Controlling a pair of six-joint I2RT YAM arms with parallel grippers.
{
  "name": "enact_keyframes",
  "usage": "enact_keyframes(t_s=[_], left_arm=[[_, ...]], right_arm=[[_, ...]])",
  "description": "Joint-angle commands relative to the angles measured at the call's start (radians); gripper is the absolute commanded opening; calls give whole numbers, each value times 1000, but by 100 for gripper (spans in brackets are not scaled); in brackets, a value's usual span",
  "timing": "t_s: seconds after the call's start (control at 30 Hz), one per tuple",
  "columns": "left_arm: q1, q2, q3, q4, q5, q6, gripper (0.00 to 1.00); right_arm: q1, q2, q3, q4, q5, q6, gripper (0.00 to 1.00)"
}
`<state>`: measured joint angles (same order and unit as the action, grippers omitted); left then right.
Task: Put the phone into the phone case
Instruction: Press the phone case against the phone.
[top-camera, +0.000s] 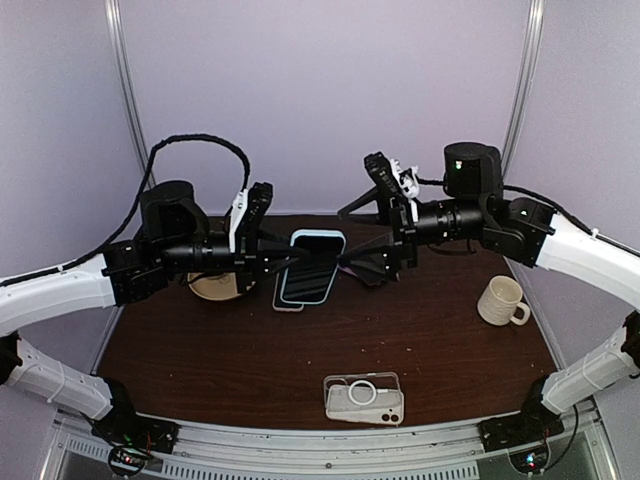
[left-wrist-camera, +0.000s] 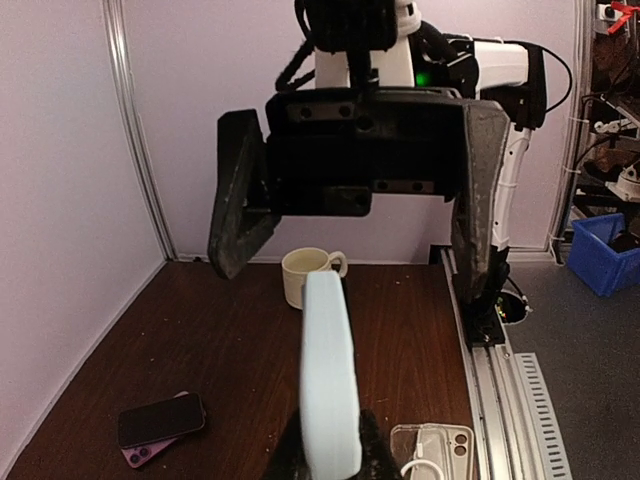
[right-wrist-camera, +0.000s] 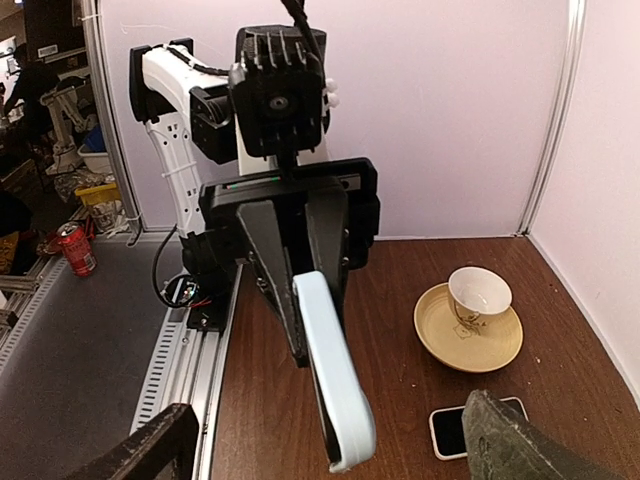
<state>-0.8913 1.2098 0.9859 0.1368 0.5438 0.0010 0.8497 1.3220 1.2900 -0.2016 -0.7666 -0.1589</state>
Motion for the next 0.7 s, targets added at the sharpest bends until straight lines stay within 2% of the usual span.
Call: enact_keyframes(t_s=[0.0, 0.13, 0.27, 0.3, 0.4, 0.5, 0.57, 0.63, 0.67], left_arm=[[-1, -25, 44, 50, 41, 46, 0], [-3, -20, 49, 53, 46, 44, 0], [-3, -19, 50, 57, 49, 41, 0], [-3, -18, 50, 59, 48, 39, 0], [-3, -18, 50, 65, 52, 37, 0], [-3, -18, 50, 68, 57, 32, 0], [-3, -18, 50, 68, 60, 31, 0], [-3, -20, 48, 70, 63, 29, 0], [-3, -21, 47, 73, 63, 26, 0]], right_arm=[[34, -4, 26, 20, 4, -55, 93], [46, 41, 71, -16, -6, -51, 70], [54, 62, 73, 2, -22, -37, 51], [56, 65, 74, 7, -22, -36, 51], [61, 77, 74, 0, -8, -41, 60], [65, 95, 86, -18, -7, -44, 56], [65, 104, 94, -23, -10, -36, 40], [66, 103, 95, -18, -15, -32, 15], [66, 99, 93, -14, -18, -30, 6]])
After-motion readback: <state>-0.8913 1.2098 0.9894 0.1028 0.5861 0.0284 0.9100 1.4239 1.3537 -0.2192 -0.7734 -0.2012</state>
